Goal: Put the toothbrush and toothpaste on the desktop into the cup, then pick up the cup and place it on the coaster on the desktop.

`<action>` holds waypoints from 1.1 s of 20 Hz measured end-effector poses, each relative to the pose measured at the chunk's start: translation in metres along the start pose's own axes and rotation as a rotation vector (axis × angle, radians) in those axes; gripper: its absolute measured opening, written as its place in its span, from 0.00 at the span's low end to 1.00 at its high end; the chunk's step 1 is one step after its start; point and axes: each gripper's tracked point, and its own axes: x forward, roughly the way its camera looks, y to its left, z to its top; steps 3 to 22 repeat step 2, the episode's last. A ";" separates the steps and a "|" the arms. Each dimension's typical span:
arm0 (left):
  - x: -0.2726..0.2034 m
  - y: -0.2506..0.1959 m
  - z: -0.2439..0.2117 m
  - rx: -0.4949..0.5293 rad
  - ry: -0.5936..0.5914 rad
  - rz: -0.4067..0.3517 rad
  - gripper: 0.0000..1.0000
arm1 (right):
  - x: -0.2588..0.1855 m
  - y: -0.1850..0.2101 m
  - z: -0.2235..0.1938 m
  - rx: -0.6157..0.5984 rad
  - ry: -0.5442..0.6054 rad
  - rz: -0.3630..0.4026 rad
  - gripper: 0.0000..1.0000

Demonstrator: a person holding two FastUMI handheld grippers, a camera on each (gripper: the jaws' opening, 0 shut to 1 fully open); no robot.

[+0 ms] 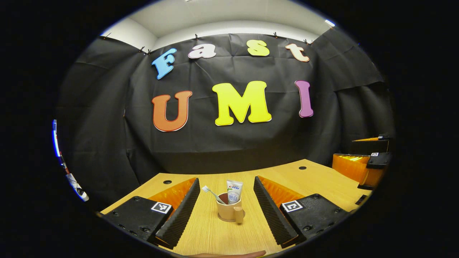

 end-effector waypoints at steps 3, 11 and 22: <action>-0.002 0.002 0.003 -0.016 -0.007 0.004 0.95 | 0.000 -0.005 -0.001 -0.035 -0.026 -0.038 0.96; -0.002 0.002 0.003 -0.016 -0.007 0.004 0.95 | 0.000 -0.005 -0.001 -0.035 -0.026 -0.038 0.96; -0.002 0.002 0.003 -0.016 -0.007 0.004 0.95 | 0.000 -0.005 -0.001 -0.035 -0.026 -0.038 0.96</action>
